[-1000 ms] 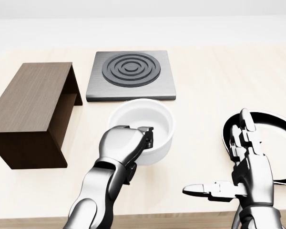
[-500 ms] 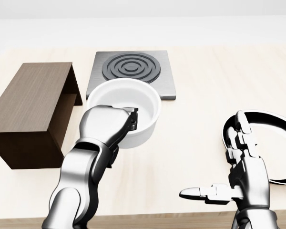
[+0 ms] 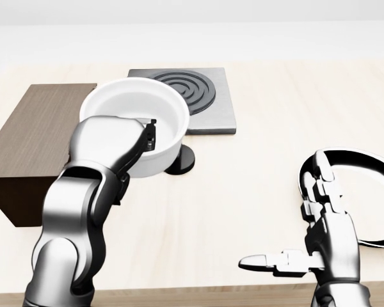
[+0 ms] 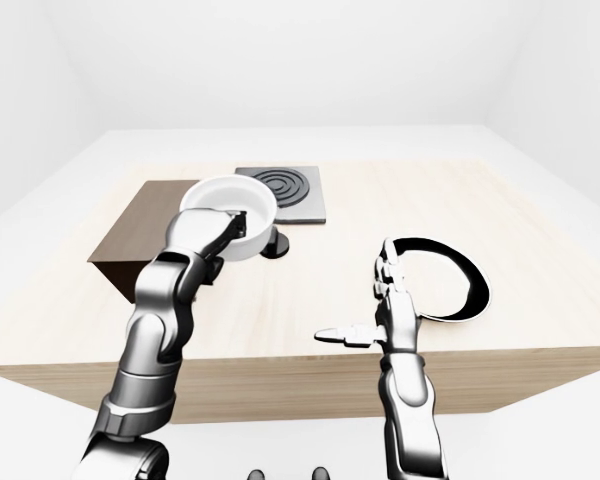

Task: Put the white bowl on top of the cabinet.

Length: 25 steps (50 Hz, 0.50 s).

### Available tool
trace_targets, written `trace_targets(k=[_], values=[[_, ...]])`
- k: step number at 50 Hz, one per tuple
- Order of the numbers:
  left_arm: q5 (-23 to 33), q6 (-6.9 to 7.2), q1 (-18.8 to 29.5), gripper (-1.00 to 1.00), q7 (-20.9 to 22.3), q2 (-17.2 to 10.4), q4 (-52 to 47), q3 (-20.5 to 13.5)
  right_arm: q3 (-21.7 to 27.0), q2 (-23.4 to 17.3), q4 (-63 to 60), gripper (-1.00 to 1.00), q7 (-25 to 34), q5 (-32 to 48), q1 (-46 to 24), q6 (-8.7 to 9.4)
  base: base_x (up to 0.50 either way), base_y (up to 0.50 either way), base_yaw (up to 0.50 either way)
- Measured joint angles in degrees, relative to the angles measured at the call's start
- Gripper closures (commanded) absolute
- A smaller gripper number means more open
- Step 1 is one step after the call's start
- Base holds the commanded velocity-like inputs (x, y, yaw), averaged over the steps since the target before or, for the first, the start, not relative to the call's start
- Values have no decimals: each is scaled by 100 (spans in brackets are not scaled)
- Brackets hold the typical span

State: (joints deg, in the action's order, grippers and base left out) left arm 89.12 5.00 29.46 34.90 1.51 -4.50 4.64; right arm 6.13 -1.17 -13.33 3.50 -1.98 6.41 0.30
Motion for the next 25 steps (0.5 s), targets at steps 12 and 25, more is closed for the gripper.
trace_targets(k=[12,25], values=[[100,0,283,100,510,-280,-527,-285,-51,13,25,-100,-5,40,25,-37,0,0,0],[9,0,486,100,511,-637,-735,-576,-83,16,66,-100,-9,67,29,-70,0,0,0]])
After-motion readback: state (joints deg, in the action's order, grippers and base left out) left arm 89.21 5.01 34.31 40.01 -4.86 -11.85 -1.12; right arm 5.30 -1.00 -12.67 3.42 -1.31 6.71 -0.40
